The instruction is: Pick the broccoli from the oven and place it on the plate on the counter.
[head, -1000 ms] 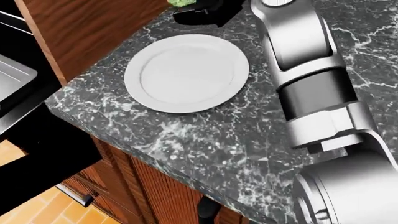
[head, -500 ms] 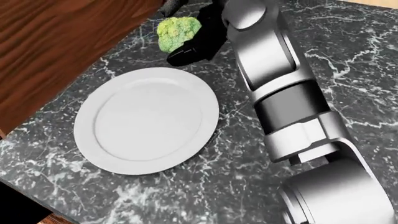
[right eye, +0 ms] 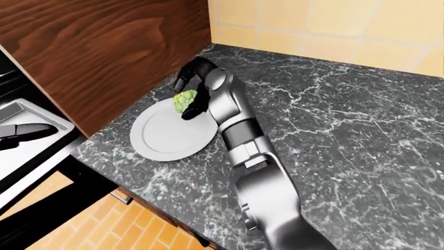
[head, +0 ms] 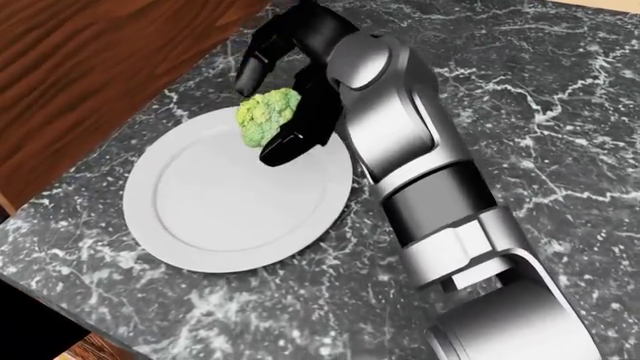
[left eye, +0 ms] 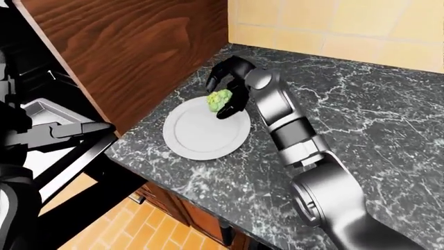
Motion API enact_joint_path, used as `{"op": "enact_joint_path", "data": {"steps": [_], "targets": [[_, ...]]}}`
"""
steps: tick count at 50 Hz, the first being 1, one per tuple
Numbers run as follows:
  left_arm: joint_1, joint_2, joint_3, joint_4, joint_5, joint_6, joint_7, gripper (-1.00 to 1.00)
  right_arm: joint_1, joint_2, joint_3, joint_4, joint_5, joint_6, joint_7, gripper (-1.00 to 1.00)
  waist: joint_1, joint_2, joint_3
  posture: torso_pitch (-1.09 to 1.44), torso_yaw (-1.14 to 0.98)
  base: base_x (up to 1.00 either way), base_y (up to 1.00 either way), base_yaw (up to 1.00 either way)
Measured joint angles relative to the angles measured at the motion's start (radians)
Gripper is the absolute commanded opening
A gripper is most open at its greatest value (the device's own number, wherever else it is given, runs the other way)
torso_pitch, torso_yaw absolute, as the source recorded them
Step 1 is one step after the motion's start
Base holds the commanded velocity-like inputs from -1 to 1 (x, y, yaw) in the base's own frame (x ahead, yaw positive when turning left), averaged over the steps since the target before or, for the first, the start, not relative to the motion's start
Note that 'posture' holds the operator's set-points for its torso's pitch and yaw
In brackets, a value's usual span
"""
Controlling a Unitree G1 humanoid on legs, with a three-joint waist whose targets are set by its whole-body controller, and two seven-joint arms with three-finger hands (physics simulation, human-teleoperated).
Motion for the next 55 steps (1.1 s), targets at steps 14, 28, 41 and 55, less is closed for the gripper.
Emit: {"op": "enact_joint_path", "data": {"steps": [14, 28, 41, 55], "targets": [[0.014, -0.007, 0.010, -0.002, -0.001, -0.002, -0.005, 1.00, 0.011, 0.024, 0.001, -0.012, -0.027, 0.012, 0.074, -0.23, -0.001, 0.003, -0.004, 0.00, 0.00, 0.00, 0.00, 0.00], [0.024, -0.010, 0.016, 0.002, -0.002, -0.014, -0.006, 1.00, 0.007, 0.020, -0.001, -0.074, -0.036, 0.044, 0.110, 0.47, -0.001, 0.005, -0.004, 0.00, 0.00, 0.00, 0.00, 0.00], [0.007, 0.002, 0.006, 0.012, -0.005, -0.013, 0.000, 1.00, -0.008, 0.013, -0.005, -0.110, -0.042, 0.077, 0.140, 1.00, -0.002, 0.004, 0.001, 0.00, 0.00, 0.00, 0.00, 0.00], [0.003, 0.012, 0.018, 0.005, -0.018, 0.000, 0.003, 1.00, -0.249, -0.063, -0.044, -0.111, -0.016, 0.159, 0.165, 1.00, -0.004, 0.003, 0.005, 0.00, 0.00, 0.00, 0.00, 0.00]]}}
